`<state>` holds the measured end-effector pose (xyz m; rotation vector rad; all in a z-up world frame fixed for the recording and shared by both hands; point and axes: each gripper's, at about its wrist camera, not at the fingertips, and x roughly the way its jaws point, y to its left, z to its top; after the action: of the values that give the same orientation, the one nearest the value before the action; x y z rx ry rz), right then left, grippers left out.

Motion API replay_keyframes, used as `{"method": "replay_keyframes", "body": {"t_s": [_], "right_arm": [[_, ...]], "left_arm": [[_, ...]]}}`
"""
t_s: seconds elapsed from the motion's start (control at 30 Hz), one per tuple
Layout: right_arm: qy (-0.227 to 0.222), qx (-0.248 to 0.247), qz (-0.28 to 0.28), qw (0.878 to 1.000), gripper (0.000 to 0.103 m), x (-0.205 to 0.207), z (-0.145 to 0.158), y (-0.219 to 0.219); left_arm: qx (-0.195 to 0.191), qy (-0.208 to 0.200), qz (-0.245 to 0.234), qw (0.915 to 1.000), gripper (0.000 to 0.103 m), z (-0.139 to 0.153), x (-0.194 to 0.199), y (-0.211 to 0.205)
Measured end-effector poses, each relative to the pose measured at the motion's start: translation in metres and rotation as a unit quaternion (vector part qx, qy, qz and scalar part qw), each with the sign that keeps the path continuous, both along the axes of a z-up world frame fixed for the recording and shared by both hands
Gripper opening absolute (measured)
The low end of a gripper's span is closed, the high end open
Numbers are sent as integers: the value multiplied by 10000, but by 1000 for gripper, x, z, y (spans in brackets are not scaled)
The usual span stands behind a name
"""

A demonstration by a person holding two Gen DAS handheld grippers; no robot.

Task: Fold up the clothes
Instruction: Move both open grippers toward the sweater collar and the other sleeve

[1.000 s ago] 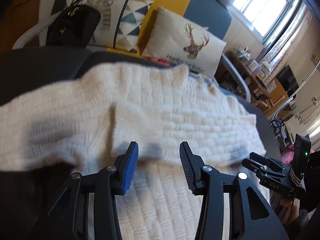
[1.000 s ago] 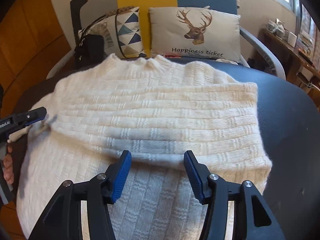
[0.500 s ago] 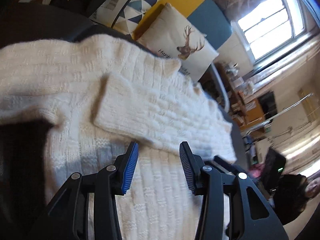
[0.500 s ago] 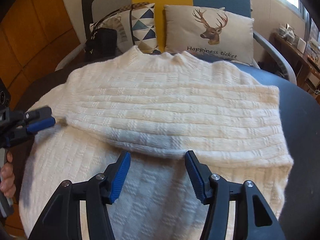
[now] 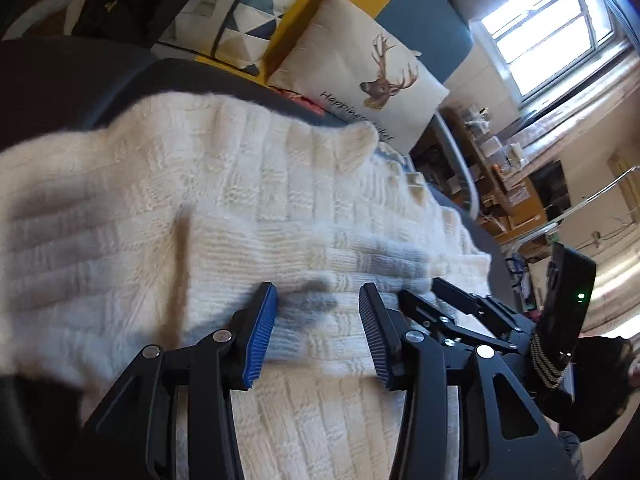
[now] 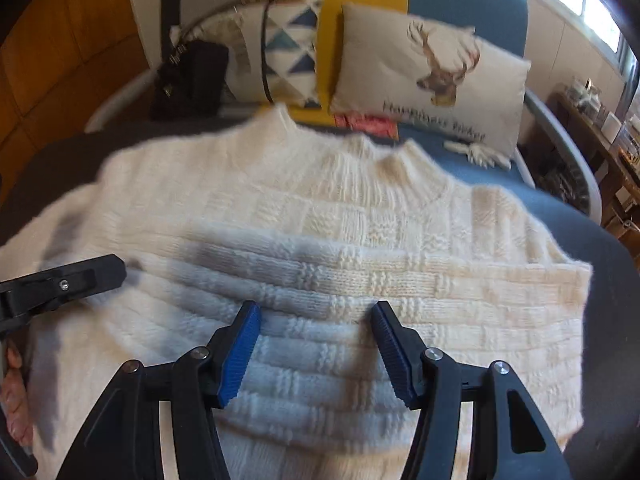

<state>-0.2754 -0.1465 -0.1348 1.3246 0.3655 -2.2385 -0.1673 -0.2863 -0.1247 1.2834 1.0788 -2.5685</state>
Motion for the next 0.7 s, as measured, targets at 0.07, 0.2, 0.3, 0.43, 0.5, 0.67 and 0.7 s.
{"method": "replay_keyframes", "body": {"t_s": [0.07,0.2,0.3,0.43,0.5,0.67,0.7], "right_arm": [[57,-202,18,9998,61,-5,9,0],[227,-547,-201,9980,60,-34,19,9],[157,-506,-620,9967,60,-66,8,21],[-29,-362,-979,9945,61,-101,-14,36],[53,-229,-787,9966,63,-103,-14,32],[239,-397,-736,9962,61,-100,-1,44],[330,-388,-836,9952,61,-101,1,49]], "left_arm": [[17,127,-45,9999,46,8,-11,-4],[109,426,-144,9989,46,23,-39,-11],[285,278,-213,9990,46,10,-72,-16],[-73,-52,-206,9997,46,-10,-99,-15],[-112,-53,-114,9999,45,-11,-100,-19],[-57,255,-140,9996,45,4,-100,-12],[-44,328,-198,9993,45,6,-103,-9]]}}
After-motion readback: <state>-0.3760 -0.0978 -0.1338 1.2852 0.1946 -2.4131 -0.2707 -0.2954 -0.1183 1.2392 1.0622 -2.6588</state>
